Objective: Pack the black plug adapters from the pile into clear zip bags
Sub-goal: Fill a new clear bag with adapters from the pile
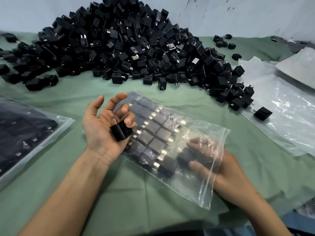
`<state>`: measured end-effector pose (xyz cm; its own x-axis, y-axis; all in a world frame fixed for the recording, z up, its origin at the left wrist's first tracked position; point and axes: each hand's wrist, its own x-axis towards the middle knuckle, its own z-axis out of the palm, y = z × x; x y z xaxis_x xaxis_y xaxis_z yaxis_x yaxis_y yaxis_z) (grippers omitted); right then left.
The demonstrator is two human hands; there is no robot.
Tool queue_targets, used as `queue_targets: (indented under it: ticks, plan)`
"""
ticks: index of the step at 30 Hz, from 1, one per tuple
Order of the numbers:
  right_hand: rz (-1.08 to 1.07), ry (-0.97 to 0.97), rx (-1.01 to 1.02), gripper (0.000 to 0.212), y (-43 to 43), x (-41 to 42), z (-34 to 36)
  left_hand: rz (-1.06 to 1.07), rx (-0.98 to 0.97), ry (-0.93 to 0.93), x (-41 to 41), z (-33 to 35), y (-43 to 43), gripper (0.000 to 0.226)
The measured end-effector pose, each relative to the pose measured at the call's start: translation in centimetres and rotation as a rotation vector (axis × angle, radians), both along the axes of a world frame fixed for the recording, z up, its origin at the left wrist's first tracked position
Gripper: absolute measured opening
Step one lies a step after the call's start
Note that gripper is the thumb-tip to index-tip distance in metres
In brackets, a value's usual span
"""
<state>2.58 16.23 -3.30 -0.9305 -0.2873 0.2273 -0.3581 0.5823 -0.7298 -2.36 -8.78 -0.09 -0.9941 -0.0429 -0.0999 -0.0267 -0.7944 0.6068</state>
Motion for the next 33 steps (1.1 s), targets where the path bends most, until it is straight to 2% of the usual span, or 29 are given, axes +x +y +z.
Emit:
queue_targets:
  ticks: [4,9,12,15,18,21,24,25,26,28,30,31,33]
  plan:
    - [-0.025,0.089,0.09,0.042,-0.1,0.6,-0.6,0.012,0.031,-0.003,0.1,0.1,0.1,0.035]
    - [0.059,0.188,0.073,0.032,-1.6,-0.4,-0.5,0.013,0.064,-0.017,0.1,0.2,0.0,0.034]
    - [0.062,0.008,0.038,0.036,-2.2,-0.5,-0.5,0.01,0.089,-0.018,-0.1,0.1,0.1,0.033]
    - [0.08,-0.08,0.121,0.038,-1.8,-0.6,-0.6,-0.023,0.132,-0.02,-0.2,0.0,0.1,0.036]
    - [0.093,-0.014,0.174,0.047,0.0,-0.3,-0.6,-0.058,0.188,-0.043,-0.3,0.1,0.2,0.049]
    - [-0.05,0.179,0.09,0.025,3.0,0.5,0.2,-0.079,0.185,-0.075,-0.4,0.2,0.3,0.052]
    - [-0.385,0.232,-0.114,0.02,5.8,-0.8,1.9,-0.11,0.19,-0.073,-0.2,0.4,0.5,0.049]
    - [-0.492,0.274,-0.135,0.011,6.6,-2.3,2.4,-0.125,0.186,-0.068,-0.1,0.4,0.6,0.049]
    - [-0.576,0.311,-0.08,0.013,7.2,-4.3,2.9,-0.138,0.175,-0.06,0.0,0.5,0.7,0.049]
    - [-0.63,0.217,0.18,0.056,8.1,-9.2,3.5,-0.145,0.146,-0.049,0.1,0.6,0.8,0.048]
    - [-0.613,-0.043,0.357,0.092,8.0,-13.5,3.5,-0.139,0.117,-0.044,0.1,0.6,0.8,0.048]
    - [-0.599,-0.133,0.41,0.099,7.6,-15.1,3.2,-0.136,0.108,-0.044,0.2,0.6,0.7,0.047]
    - [-0.595,-0.155,0.566,0.098,7.3,-17.3,1.9,-0.139,0.096,-0.039,0.2,0.5,0.6,0.047]
